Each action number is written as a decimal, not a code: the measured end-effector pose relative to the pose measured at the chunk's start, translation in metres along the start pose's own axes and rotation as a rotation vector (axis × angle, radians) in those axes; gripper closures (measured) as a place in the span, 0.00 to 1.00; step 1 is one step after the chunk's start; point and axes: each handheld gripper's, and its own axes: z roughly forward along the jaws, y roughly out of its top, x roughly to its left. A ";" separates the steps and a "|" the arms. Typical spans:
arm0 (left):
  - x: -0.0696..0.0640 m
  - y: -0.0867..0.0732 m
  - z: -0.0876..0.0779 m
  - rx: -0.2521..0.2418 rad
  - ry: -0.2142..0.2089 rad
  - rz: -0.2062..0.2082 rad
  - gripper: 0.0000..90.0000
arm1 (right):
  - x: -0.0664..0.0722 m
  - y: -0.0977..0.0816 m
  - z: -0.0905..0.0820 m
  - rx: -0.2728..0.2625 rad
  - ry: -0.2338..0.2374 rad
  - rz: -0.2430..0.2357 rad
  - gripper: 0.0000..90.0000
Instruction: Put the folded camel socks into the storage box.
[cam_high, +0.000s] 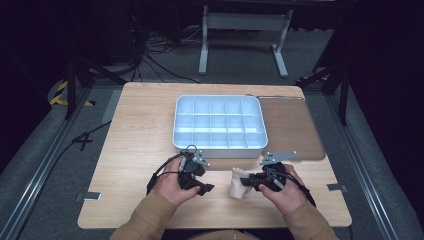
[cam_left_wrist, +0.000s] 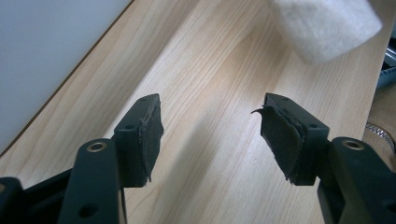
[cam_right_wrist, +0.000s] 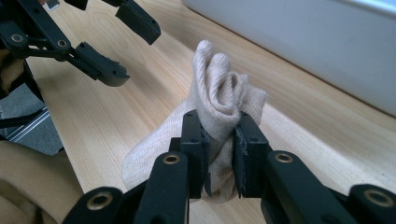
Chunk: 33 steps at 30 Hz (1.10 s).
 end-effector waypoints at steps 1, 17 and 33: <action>0.001 -0.001 -0.002 -0.002 0.004 0.000 0.43 | 0.000 0.001 -0.001 -0.007 -0.001 -0.008 0.85; 0.015 -0.019 -0.015 -0.008 0.047 -0.032 0.40 | -0.007 0.028 -0.023 -0.050 -0.014 -0.024 0.85; 0.026 -0.027 -0.023 -0.016 0.057 -0.065 0.41 | -0.029 0.065 -0.042 -0.048 -0.063 -0.051 0.85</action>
